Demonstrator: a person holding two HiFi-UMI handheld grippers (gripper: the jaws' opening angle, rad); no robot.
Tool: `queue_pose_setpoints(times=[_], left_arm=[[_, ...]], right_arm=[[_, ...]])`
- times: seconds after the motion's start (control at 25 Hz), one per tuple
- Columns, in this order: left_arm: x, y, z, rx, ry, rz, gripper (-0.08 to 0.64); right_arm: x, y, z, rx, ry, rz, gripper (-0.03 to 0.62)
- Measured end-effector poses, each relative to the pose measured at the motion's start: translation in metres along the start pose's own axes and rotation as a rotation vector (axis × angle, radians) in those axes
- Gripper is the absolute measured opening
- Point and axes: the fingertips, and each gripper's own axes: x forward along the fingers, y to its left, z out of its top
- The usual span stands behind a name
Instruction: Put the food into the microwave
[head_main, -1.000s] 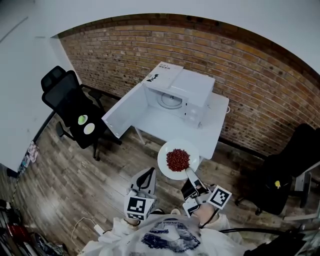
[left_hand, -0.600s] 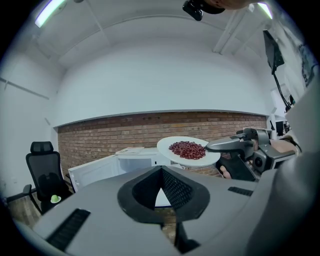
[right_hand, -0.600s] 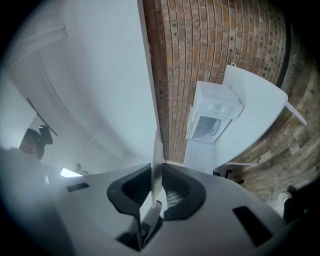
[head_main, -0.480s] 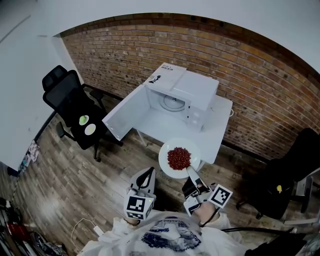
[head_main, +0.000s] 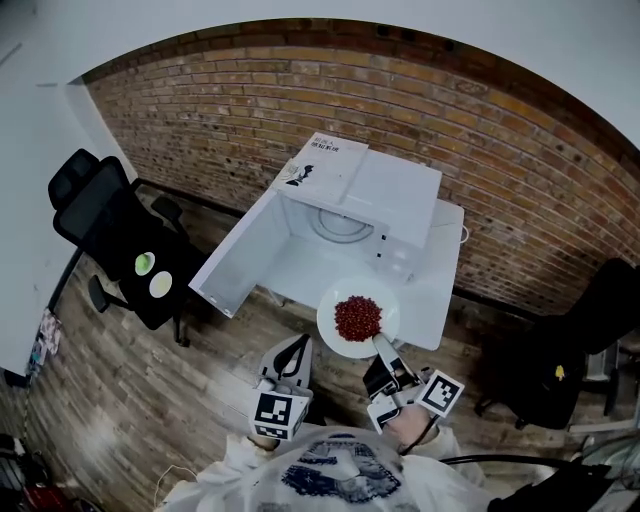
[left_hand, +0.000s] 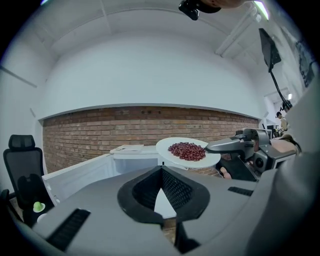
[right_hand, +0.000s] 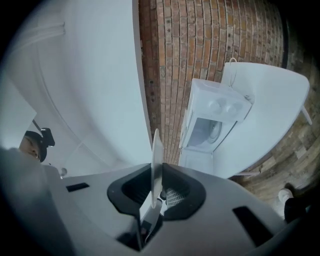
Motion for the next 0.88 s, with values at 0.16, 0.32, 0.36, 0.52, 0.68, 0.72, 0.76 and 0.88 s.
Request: queue_pose_setpoints(times=[0.16, 0.32, 0.36, 0.52, 0.68, 0.72, 0.76, 0.88], left_arm=[[0.035, 0.052, 0.010, 0.032, -0.016, -0.034, 0.006], [0.070, 0.100, 0.016, 0.029, -0.015, -0.077, 0.006], [0.079, 0.111, 0.018, 0.030, -0.016, -0.090, 0.006], [0.106, 0.150, 0.026, 0.029, -0.020, -0.136, 0.006], [0.132, 0.181, 0.029, 0.020, -0.018, -0.184, 0.006], [0.138, 0.186, 0.029, 0.019, -0.019, -0.197, 0.006], [0.144, 0.191, 0.030, 0.018, -0.021, -0.211, 0.006], [0.158, 0.202, 0.034, 0.019, -0.027, -0.251, 0.006]], right_arm=[[0.055, -0.013, 0.002, 0.002, -0.027, -0.021, 0.054], [0.109, -0.025, 0.004, -0.001, -0.060, -0.034, 0.054], [0.120, -0.029, 0.005, 0.000, -0.071, -0.041, 0.054], [0.161, -0.040, 0.008, 0.000, -0.114, -0.065, 0.054], [0.192, -0.047, 0.013, -0.007, -0.160, -0.080, 0.053], [0.199, -0.049, 0.014, -0.007, -0.171, -0.083, 0.052], [0.206, -0.051, 0.015, -0.008, -0.182, -0.087, 0.054], [0.221, -0.054, 0.018, -0.015, -0.213, -0.094, 0.054]])
